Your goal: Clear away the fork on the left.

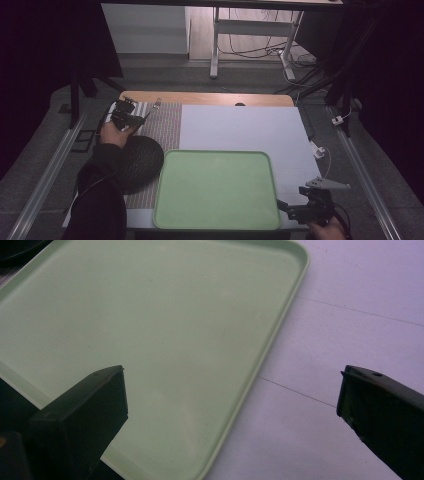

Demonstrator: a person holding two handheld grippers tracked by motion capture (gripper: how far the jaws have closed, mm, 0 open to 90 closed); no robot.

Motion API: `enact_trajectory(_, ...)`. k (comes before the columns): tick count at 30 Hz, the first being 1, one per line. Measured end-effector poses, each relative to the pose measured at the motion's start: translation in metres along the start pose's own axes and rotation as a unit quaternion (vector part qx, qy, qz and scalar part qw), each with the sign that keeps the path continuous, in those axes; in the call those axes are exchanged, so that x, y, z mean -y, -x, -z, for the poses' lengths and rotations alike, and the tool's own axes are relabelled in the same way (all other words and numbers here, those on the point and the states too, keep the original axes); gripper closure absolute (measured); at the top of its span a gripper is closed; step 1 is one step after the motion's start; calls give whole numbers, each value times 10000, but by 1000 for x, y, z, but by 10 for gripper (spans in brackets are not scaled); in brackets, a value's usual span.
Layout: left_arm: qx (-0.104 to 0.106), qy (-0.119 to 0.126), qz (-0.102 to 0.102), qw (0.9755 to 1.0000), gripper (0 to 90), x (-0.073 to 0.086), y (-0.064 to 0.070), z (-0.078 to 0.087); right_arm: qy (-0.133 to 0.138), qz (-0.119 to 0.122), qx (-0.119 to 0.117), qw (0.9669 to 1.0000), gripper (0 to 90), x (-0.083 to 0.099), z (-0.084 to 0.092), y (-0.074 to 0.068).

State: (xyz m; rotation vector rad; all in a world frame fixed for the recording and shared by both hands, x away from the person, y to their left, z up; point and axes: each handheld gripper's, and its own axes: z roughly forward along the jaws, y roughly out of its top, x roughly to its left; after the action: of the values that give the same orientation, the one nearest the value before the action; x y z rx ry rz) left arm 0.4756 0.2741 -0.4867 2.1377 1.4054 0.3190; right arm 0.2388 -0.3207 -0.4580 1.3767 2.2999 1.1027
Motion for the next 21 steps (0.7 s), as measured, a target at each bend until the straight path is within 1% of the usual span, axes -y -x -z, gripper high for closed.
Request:
enact_trajectory(4,42,-30,-70,10000,775,4,8,1,3,5,-4,10000,0,0,0,0)
enact_trajectory(8,180,-35,-7,9998,774,8,14,4,4,6,-4,10000,0,0,0,0)
enact_trajectory(11,221,-13,-26,9998,774,10,21,8,15,3,-5,10000,0,0,0,0)
enact_trajectory(14,289,15,-79,9996,775,12,30,14,19,6,-9,10000,0,0,0,0)
enact_trajectory(17,394,62,-82,9992,774,15,40,20,26,8,-11,10000,0,0,0,0)
enact_trajectory(21,469,4,-180,9987,774,21,55,24,23,28,-10,10000,0,0,1,-1)
